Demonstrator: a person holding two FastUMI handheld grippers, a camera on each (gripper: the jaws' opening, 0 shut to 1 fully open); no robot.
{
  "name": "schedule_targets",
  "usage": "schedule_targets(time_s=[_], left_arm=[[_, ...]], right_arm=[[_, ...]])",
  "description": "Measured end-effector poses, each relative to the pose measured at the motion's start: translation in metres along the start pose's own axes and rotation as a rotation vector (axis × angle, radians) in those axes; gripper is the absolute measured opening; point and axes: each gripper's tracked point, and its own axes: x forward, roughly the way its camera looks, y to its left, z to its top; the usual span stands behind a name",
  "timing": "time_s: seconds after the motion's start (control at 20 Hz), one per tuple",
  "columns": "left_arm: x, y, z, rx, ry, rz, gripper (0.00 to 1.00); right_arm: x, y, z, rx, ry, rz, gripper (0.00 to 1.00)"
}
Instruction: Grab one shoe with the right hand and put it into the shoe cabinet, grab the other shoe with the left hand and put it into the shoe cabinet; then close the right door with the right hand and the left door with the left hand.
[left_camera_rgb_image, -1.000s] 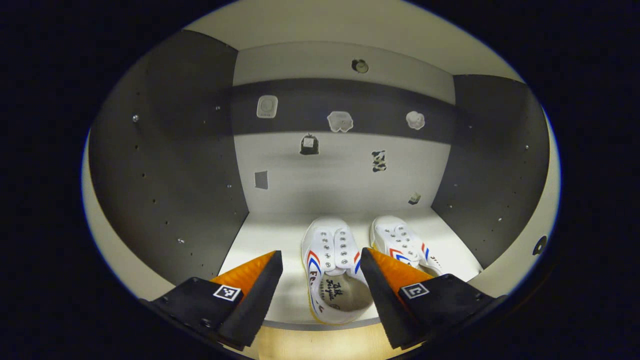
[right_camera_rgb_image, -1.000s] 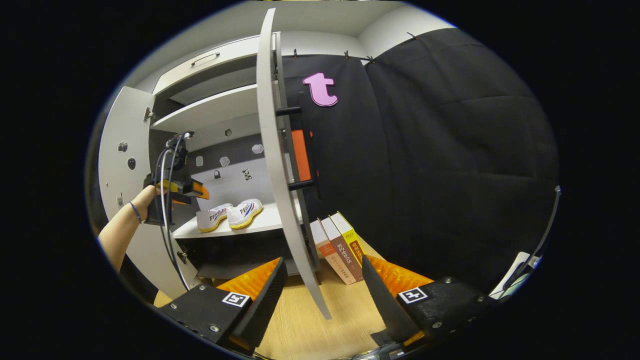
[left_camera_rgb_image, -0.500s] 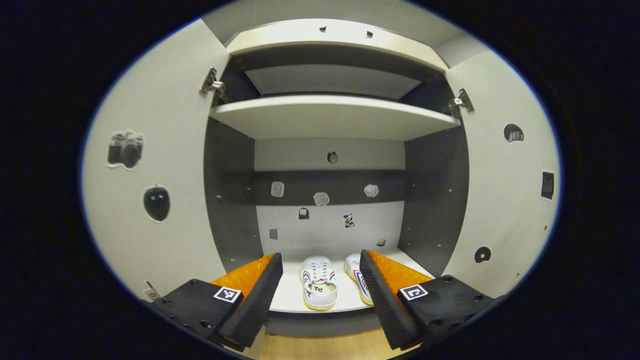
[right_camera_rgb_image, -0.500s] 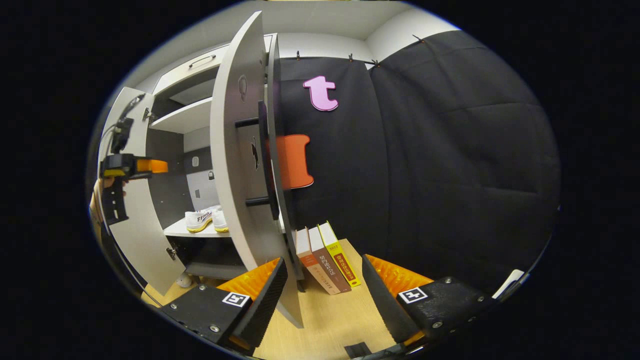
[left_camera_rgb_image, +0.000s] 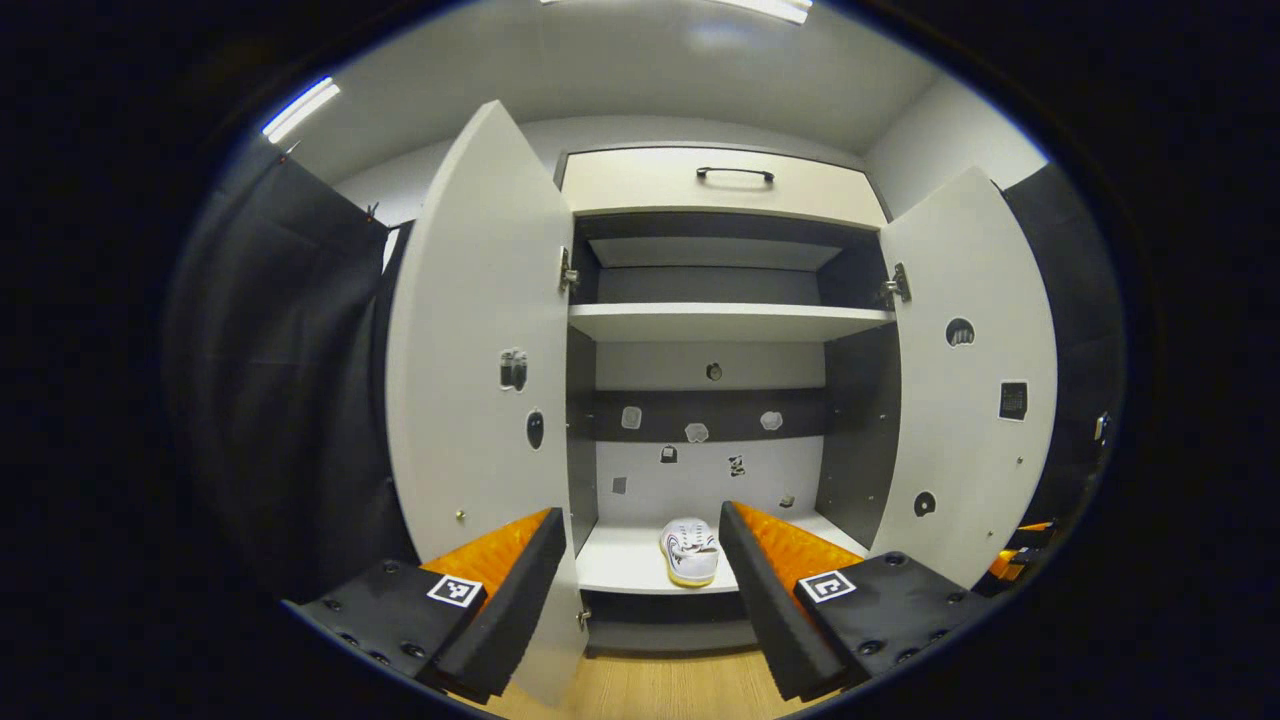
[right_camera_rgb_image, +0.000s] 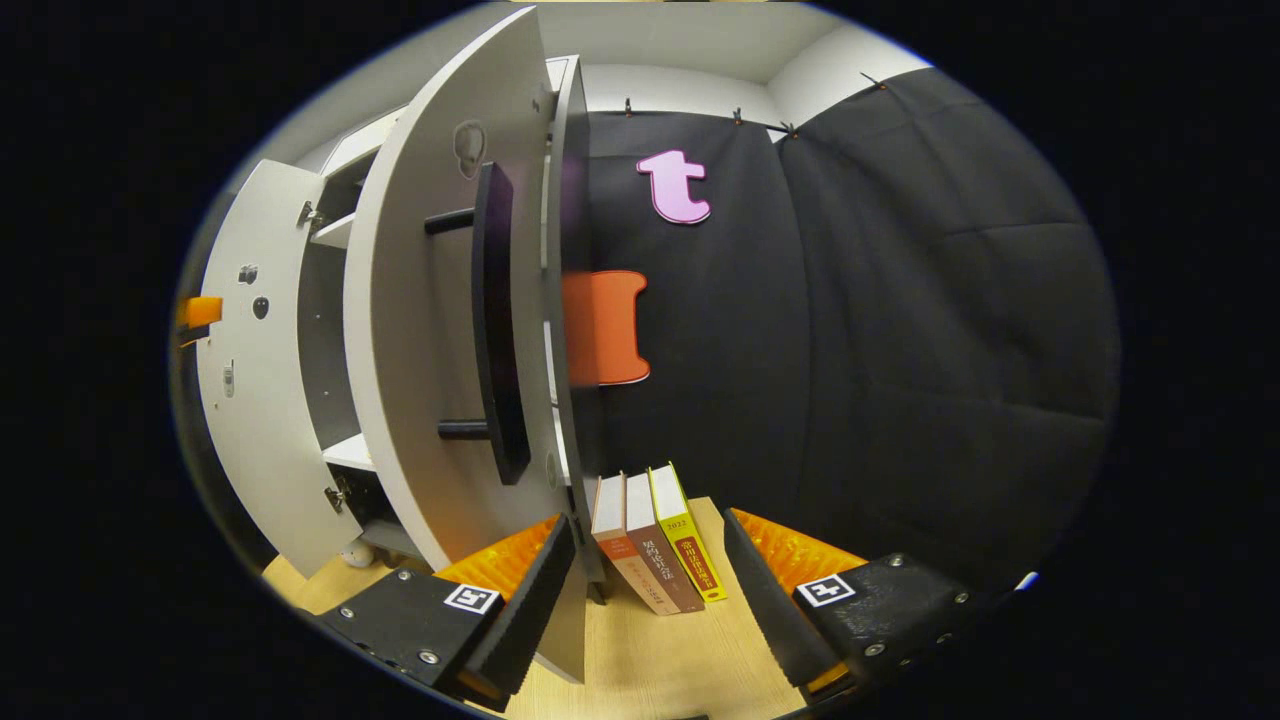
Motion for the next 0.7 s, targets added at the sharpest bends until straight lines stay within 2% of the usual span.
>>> schedule_targets(time_s=[0.2, 0.25, 0.3, 0.35, 0.7], left_arm=[[-0.034, 0.046, 0.004, 0.005, -0.017, 0.072, 0.99], [-0.041, 0.054, 0.005, 0.010, -0.017, 0.088, 0.94], [-0.046, 0.063, 0.006, 0.011, -0.018, 0.101, 0.96], [-0.052, 0.071, 0.006, 0.009, -0.018, 0.110, 0.94], [-0.066, 0.122, 0.011, 0.016, -0.016, 0.102, 0.94]], right_arm=[[0.002, 0.008, 0.001, 0.005, 0.002, 0.012, 0.93], [0.003, 0.009, 0.001, 0.009, 0.001, 0.014, 0.93], [0.004, 0.011, 0.001, 0.011, 0.006, 0.009, 0.93], [0.003, 0.010, -0.001, 0.009, 0.009, 0.004, 0.92], [-0.002, 0.023, 0.004, -0.027, -0.010, -0.066, 0.90]])
